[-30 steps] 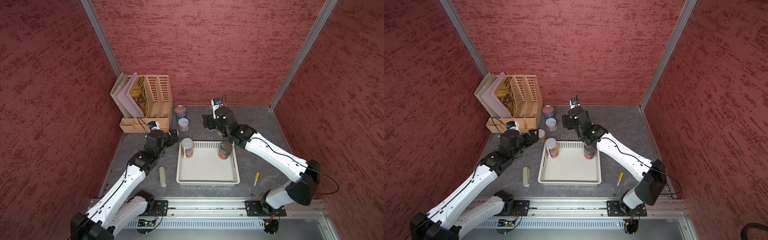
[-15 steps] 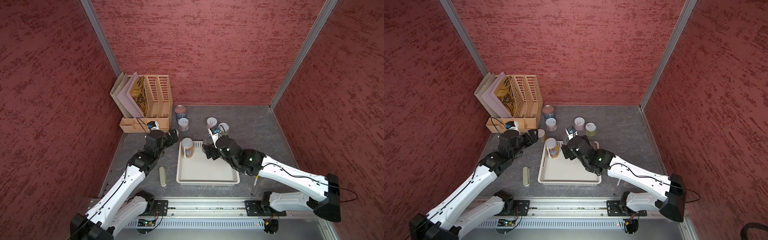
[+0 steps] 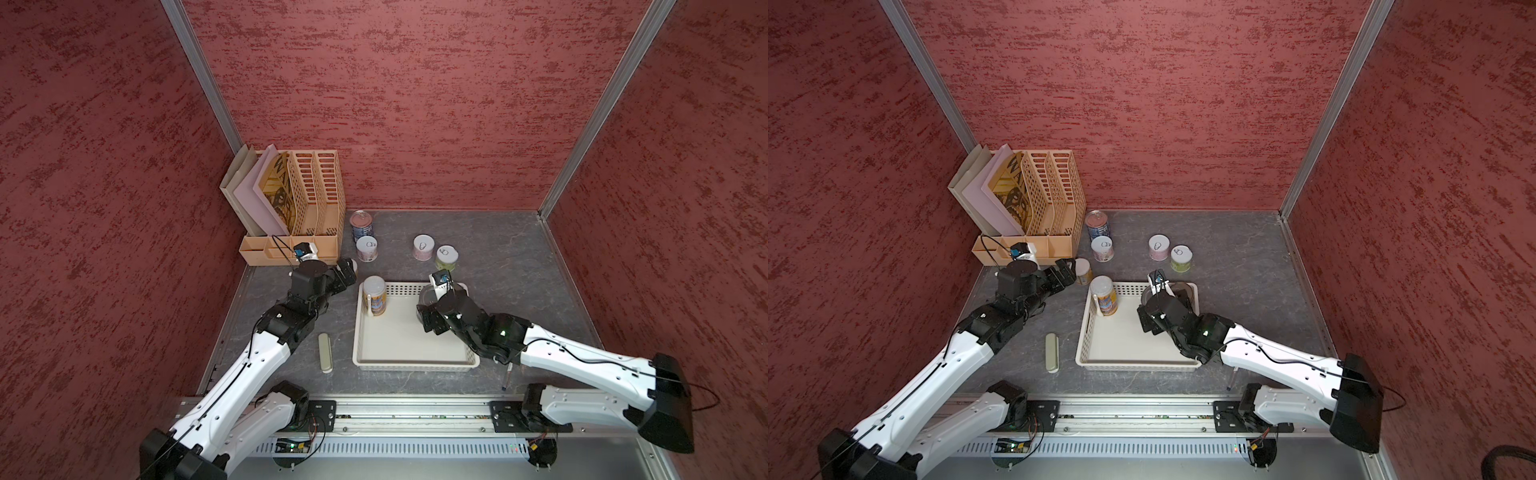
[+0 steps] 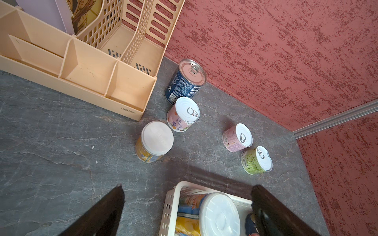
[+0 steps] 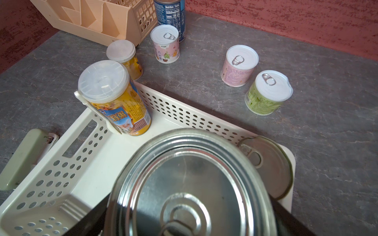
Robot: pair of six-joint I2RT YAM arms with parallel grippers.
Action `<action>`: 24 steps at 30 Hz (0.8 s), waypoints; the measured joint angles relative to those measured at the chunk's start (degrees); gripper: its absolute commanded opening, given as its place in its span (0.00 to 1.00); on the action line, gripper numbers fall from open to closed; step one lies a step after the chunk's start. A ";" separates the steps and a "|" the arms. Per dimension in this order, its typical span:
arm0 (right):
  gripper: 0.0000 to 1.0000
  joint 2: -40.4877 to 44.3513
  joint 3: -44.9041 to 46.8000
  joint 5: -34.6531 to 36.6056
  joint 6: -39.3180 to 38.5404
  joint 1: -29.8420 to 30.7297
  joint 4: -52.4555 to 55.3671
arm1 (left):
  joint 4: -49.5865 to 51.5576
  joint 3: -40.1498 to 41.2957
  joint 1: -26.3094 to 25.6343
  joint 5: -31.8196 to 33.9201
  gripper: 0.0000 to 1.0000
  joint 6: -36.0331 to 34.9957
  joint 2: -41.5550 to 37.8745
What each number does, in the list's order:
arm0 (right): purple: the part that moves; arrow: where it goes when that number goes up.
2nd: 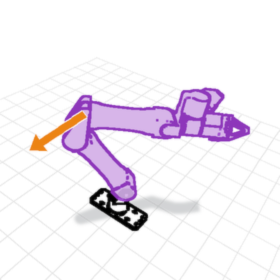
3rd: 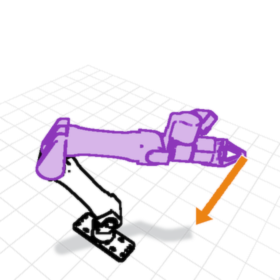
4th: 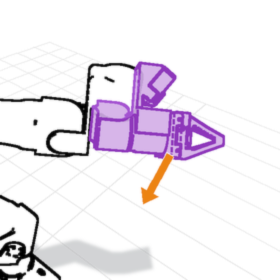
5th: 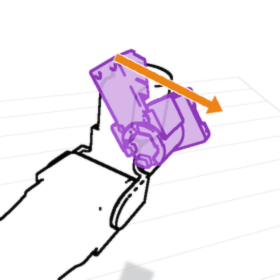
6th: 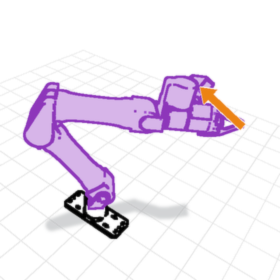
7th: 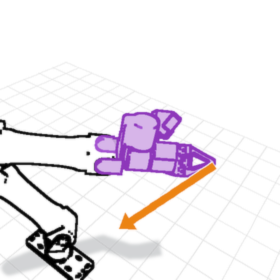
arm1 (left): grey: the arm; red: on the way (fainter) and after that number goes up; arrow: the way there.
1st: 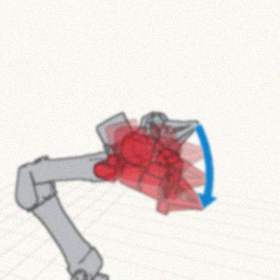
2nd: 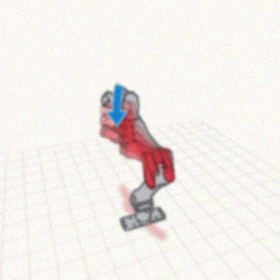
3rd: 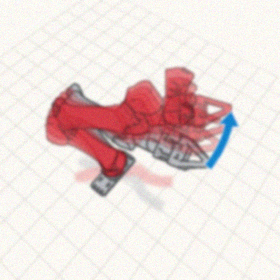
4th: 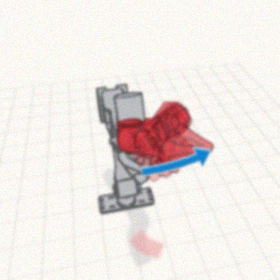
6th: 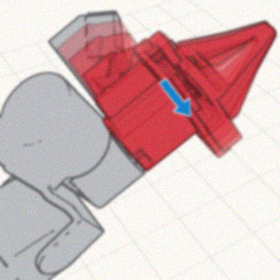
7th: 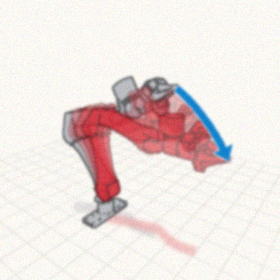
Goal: Put the canned food in the basket
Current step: Place the canned food in the basket.
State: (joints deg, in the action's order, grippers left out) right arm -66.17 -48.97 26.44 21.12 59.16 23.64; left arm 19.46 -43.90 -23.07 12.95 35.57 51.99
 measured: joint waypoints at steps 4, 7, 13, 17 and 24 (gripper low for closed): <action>0.26 0.07 2.05 0.87 1.79 -0.02 -0.63 | 0.02 0.00 0.00 0.00 1.00 0.00 0.00; 0.26 -0.35 3.32 1.18 2.99 -0.22 -0.63 | 0.00 0.00 0.00 0.02 1.00 0.00 0.00; 0.24 -2.34 3.63 1.09 5.27 -1.75 -0.68 | 0.00 0.00 0.00 0.00 1.00 0.00 0.00; 0.23 -2.43 4.63 -0.28 6.78 -3.69 -1.14 | 0.00 0.00 0.00 0.00 1.00 0.00 0.00; 0.22 -2.54 6.86 -1.84 7.91 -5.46 -1.20 | 0.02 0.00 0.00 0.00 1.00 0.00 -0.02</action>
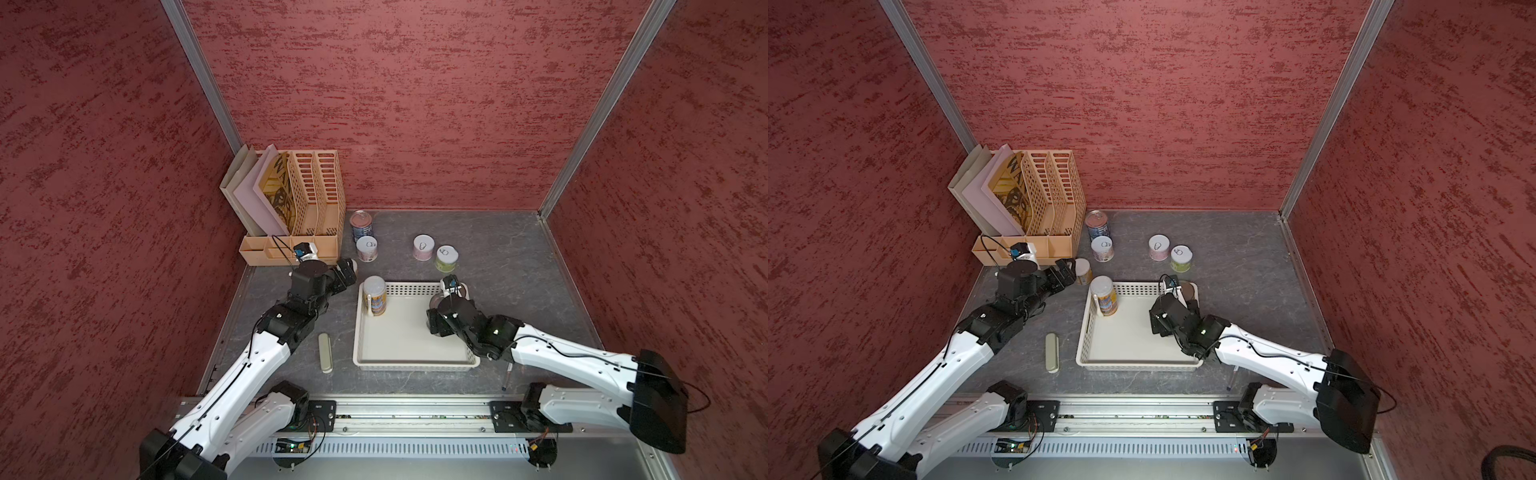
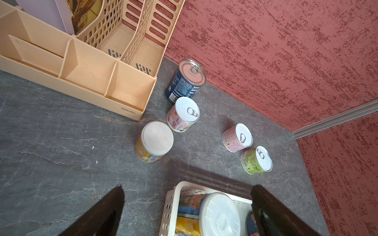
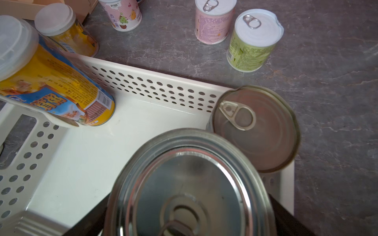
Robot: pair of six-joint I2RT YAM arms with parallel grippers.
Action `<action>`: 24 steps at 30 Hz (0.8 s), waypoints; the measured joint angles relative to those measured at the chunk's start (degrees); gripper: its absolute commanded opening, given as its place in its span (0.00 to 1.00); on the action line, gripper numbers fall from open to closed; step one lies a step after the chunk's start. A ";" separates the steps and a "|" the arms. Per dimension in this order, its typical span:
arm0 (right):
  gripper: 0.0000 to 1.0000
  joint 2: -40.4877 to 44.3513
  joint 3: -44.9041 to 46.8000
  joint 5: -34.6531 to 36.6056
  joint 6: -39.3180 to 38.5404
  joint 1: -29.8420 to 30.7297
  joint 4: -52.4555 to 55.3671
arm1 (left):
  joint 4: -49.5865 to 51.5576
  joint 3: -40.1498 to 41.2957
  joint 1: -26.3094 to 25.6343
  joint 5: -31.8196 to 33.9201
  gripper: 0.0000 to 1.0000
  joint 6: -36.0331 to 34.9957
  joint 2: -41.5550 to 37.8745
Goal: Put the canned food in the basket
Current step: Place the canned food in the basket.
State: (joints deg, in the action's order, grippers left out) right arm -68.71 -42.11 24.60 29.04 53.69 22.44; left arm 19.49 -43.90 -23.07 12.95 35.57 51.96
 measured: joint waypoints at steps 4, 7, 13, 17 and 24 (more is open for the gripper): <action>0.21 -0.44 0.50 -0.04 0.22 -0.20 0.17 | 0.00 0.00 0.00 0.02 1.00 0.00 0.00; 0.21 -0.52 0.90 -0.04 0.42 -0.22 0.22 | 0.00 0.00 0.00 0.02 1.00 0.00 -0.02; 0.21 -0.52 1.66 0.04 0.59 -0.37 0.44 | 0.00 0.00 0.04 0.07 1.00 0.00 -0.02; 0.21 -0.52 1.92 -0.02 0.83 -1.05 1.05 | 0.00 0.00 0.04 0.07 1.00 0.00 -0.02; 0.21 -0.48 2.62 0.09 1.29 -2.51 1.92 | 0.00 0.00 0.04 0.07 1.00 0.00 -0.15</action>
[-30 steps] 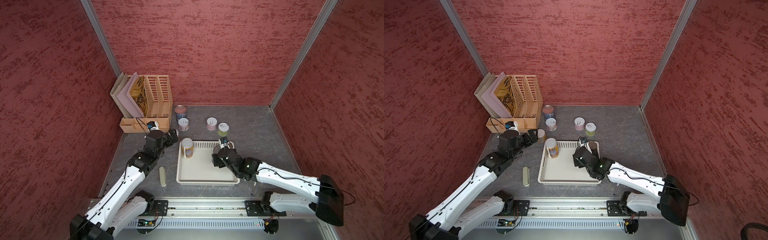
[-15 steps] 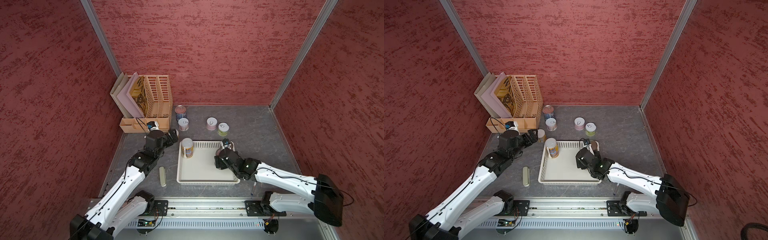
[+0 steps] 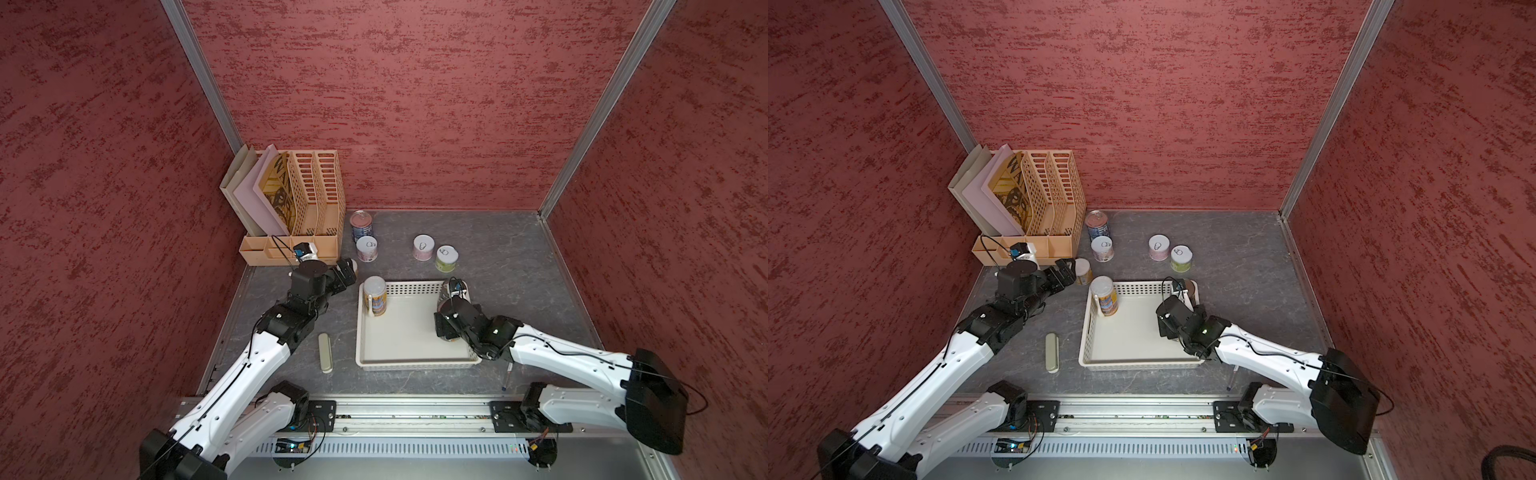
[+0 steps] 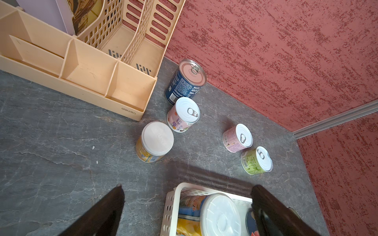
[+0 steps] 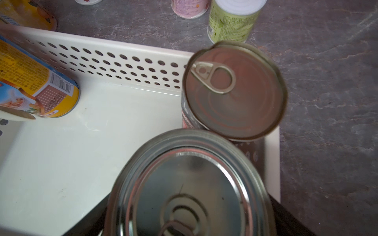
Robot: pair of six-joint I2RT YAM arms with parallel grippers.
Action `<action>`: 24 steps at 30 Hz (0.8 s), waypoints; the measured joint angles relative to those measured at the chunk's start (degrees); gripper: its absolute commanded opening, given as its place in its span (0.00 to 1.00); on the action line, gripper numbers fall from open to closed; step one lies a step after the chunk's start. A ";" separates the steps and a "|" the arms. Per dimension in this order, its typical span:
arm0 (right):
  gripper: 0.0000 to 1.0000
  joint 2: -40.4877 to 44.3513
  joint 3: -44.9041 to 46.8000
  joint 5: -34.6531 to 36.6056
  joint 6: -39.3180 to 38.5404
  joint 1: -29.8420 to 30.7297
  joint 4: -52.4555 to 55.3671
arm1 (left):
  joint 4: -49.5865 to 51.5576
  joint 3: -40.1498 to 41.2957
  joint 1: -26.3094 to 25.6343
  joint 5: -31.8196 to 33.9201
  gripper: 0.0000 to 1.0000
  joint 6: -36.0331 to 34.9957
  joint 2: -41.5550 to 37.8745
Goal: Put the canned food in the basket
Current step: Place the canned food in the basket.
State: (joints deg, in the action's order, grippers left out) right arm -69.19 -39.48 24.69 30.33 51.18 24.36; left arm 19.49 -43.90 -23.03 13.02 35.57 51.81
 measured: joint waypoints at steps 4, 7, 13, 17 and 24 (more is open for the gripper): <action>0.22 0.48 0.35 -0.04 0.61 -0.35 0.00 | 0.00 0.02 0.00 0.04 1.00 0.00 -0.07; 0.32 0.94 0.90 -0.04 1.07 -0.50 0.04 | 0.02 0.02 0.00 0.11 1.00 0.00 -0.11; 0.66 1.09 0.98 -0.22 2.45 -0.79 0.31 | 0.02 0.02 0.00 0.13 1.00 0.00 -0.35; 0.81 1.09 0.98 -0.24 3.10 -0.79 0.57 | 0.02 0.02 0.00 0.13 1.00 0.00 -0.37; 0.98 1.16 0.92 0.39 3.80 -0.90 0.92 | 0.02 0.02 0.07 0.13 1.00 0.00 -0.35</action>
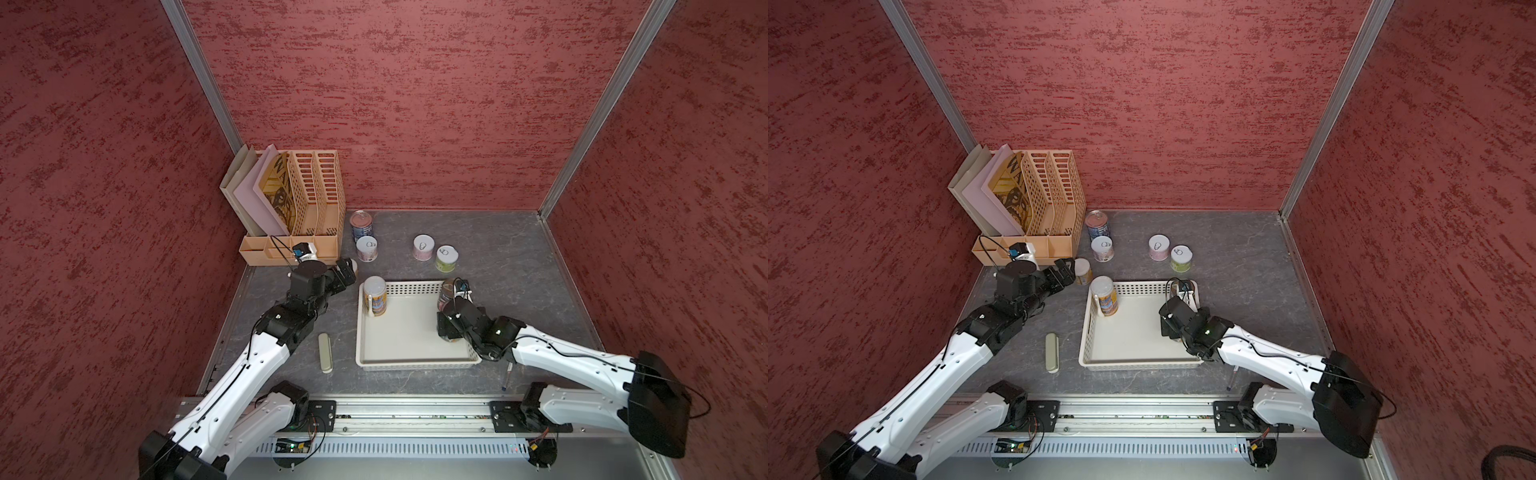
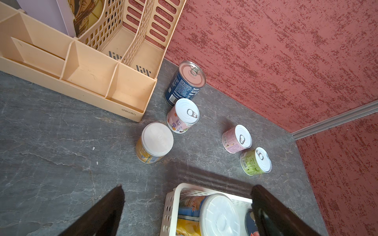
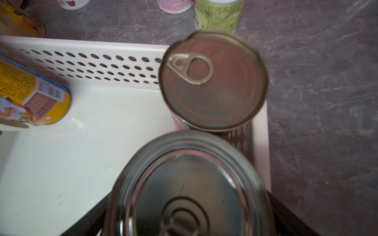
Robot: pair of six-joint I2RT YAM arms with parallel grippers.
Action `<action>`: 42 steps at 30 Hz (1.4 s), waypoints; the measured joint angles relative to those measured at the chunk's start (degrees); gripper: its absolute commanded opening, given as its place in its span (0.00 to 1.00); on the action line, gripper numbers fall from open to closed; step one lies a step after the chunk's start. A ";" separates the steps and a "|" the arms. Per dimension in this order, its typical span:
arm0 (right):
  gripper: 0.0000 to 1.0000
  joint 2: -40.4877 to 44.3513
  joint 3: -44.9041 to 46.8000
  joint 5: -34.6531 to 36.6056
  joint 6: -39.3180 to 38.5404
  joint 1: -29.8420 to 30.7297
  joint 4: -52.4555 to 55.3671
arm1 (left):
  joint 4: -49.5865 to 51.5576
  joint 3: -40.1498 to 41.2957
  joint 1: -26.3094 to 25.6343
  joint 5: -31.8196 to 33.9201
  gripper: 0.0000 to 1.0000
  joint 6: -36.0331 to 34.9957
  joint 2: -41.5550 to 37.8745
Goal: Put the canned food in the basket
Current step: Place the canned food in the basket, then pick up the canned food from the center of the board.
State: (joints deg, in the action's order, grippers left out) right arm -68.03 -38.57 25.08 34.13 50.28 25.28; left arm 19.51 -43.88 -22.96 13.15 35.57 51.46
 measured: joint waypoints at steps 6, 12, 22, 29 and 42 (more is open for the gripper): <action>0.98 0.00 -0.70 0.70 -0.02 -0.13 0.63 | 0.00 0.00 0.09 0.00 1.00 0.00 0.00; 0.98 0.11 -2.43 1.99 -0.22 -0.24 1.79 | -0.04 0.02 0.11 -0.02 1.00 -0.02 0.02; 0.98 6.47 -14.19 2.62 -0.26 -1.05 5.09 | -0.57 -1.29 1.55 -1.62 1.00 -0.92 6.75; 0.98 7.89 -18.16 2.89 -0.70 -1.07 -0.15 | -1.14 -3.21 3.78 -3.96 1.00 -2.45 10.08; 0.98 10.32 -6.71 5.75 -3.32 -1.29 -7.26 | -0.57 -14.08 6.62 -6.91 1.00 -4.48 21.11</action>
State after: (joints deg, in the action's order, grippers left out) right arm -57.71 -45.28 30.83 30.81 48.99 18.02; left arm 18.94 -57.95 -16.34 6.24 31.09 72.58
